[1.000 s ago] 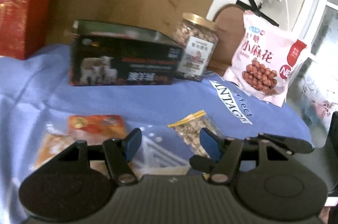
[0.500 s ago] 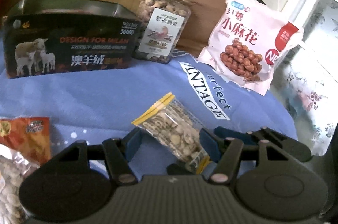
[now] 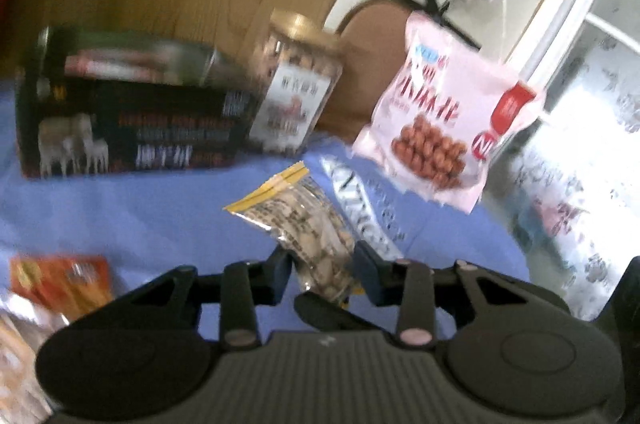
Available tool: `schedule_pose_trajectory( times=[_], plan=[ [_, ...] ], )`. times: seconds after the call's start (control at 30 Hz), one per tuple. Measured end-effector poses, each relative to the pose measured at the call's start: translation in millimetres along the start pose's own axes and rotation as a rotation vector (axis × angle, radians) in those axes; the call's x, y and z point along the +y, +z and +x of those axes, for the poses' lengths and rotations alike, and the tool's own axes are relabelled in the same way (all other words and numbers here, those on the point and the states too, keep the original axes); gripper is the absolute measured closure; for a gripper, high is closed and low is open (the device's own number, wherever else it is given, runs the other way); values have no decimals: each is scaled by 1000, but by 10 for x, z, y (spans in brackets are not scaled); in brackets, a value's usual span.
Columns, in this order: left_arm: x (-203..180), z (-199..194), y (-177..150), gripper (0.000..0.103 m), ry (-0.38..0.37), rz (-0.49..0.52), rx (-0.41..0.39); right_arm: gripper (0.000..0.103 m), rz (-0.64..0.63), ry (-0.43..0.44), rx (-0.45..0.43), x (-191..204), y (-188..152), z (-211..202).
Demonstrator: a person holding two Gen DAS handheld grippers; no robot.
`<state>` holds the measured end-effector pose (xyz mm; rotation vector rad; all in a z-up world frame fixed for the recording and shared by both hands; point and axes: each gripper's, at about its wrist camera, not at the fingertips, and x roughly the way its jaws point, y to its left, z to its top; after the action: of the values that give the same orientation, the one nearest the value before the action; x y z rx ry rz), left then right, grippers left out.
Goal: Organize snacks
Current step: 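Carry the peanut bag with the left gripper into the green tin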
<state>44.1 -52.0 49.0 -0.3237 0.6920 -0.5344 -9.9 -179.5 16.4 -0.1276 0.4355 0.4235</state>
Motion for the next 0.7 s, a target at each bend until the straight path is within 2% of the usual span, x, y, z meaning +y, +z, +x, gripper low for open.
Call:
schedule_pose_trajectory(
  times=[0.2,0.37,0.53,0.7],
  plan=[
    [37,-123,426,68,3,11,-114,59,-109,-62,-91,96,418,147],
    [299,9,737,69,11,-23,-153,59,-144,-68,-117,13,722,509],
    [569,149,966,70,50,-61,-190,59,-185,-70,-138,23,887,876],
    [777,193,1038,70,56,-76,-246,59,-222,-97,-168,95,953,1134]
  ],
)
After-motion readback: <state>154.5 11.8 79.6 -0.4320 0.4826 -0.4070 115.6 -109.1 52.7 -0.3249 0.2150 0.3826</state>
